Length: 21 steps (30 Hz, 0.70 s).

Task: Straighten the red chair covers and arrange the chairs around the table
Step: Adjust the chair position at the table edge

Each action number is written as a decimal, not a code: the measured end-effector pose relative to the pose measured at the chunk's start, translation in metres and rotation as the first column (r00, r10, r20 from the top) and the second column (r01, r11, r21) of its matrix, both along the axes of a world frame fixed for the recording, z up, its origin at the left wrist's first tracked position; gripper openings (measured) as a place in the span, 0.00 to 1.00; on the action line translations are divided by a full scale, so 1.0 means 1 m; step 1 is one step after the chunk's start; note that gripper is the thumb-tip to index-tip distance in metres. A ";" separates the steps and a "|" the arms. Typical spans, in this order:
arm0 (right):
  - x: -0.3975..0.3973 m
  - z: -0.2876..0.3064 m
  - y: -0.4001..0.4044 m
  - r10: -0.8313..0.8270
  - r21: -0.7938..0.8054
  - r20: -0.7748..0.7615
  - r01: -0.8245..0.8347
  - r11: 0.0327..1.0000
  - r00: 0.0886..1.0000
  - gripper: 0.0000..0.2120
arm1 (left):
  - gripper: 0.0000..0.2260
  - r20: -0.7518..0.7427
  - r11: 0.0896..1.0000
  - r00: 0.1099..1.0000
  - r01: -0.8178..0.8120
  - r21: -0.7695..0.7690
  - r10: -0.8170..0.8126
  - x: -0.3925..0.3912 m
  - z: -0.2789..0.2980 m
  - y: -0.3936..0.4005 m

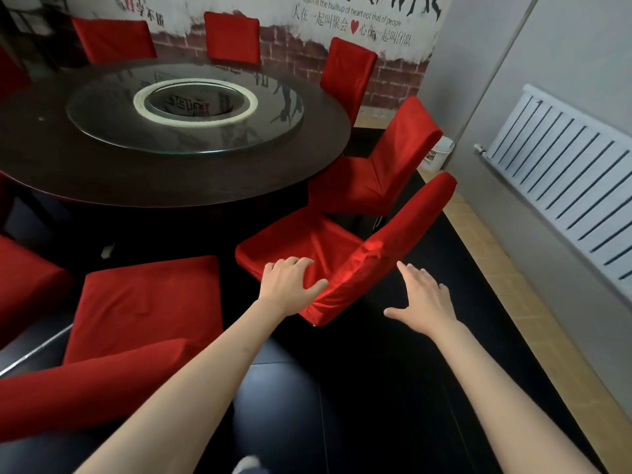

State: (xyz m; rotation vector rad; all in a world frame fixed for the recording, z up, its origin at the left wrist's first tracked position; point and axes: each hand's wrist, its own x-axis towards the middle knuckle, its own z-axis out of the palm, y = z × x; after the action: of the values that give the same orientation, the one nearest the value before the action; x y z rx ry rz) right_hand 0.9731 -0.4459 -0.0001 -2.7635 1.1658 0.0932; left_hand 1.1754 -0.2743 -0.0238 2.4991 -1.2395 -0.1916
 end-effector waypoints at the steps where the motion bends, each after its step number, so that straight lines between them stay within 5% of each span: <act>1: 0.000 0.000 -0.011 -0.002 0.003 0.003 0.002 1.000 1.000 0.50 | 0.27 0.006 1.000 1.000 0.006 -0.012 -0.006 -0.001 0.003 -0.014; 9: 0.024 0.011 -0.105 0.077 -0.046 -0.005 -0.078 0.996 0.997 0.51 | 0.26 0.038 0.998 0.999 0.008 -0.064 -0.005 0.011 0.025 -0.115; 21: 0.048 0.010 -0.225 0.192 -0.026 -0.086 -0.195 0.980 0.978 0.55 | 0.26 -0.155 0.994 0.983 -0.103 -0.024 0.098 0.032 0.019 -0.217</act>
State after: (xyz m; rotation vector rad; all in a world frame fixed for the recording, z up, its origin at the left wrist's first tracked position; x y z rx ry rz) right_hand 1.0215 -0.6711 0.0097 -2.9231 0.9201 0.2131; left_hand 1.2070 -0.4915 -0.0050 2.4605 -1.0449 -0.3297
